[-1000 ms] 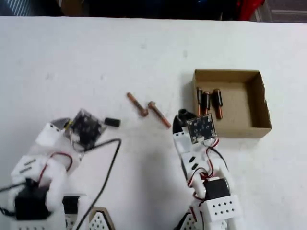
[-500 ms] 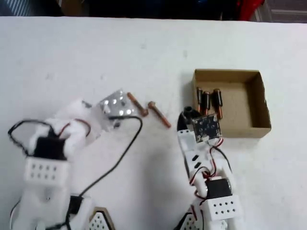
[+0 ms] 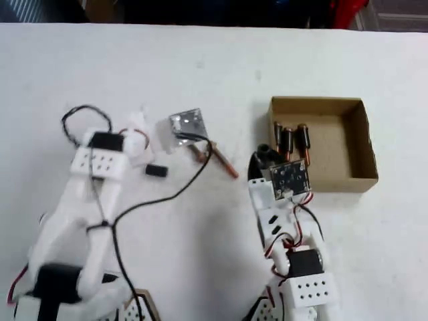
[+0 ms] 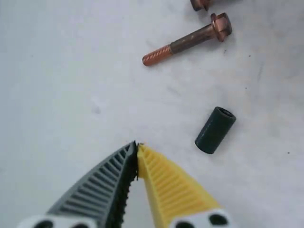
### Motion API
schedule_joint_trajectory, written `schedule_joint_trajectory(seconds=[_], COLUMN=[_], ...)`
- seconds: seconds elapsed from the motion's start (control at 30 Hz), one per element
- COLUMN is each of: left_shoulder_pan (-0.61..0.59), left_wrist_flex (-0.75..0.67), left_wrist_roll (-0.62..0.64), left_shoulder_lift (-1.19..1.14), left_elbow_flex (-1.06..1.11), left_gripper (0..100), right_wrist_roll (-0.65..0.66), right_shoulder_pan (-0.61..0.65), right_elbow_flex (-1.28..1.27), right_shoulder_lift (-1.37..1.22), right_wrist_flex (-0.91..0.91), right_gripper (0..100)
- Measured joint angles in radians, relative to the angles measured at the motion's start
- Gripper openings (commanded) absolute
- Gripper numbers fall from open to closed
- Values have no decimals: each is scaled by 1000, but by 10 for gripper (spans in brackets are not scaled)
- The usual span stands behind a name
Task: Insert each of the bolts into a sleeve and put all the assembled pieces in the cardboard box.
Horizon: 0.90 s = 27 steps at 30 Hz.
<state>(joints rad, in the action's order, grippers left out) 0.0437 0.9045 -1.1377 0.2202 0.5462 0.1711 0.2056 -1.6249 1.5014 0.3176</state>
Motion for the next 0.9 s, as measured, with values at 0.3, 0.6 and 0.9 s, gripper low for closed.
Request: schedule_joint_trajectory(seconds=[0.3, 0.6, 0.9], left_shoulder_pan=[55, 147, 146], left_wrist_flex=[3, 203, 451], left_wrist_roll=[-11, -178, -192], left_shoulder_lift=[-345, -680, -942], left_elbow_flex=[-264, -595, -979], left_gripper=[24, 81, 111], right_wrist_roll=[0, 0, 0], right_shoulder_pan=[-5, -5, -3], right_elbow_flex=[0, 0, 0], right_shoulder_lift=[0, 0, 0], right_wrist_flex=[0, 0, 0], right_gripper=[17, 17, 17])
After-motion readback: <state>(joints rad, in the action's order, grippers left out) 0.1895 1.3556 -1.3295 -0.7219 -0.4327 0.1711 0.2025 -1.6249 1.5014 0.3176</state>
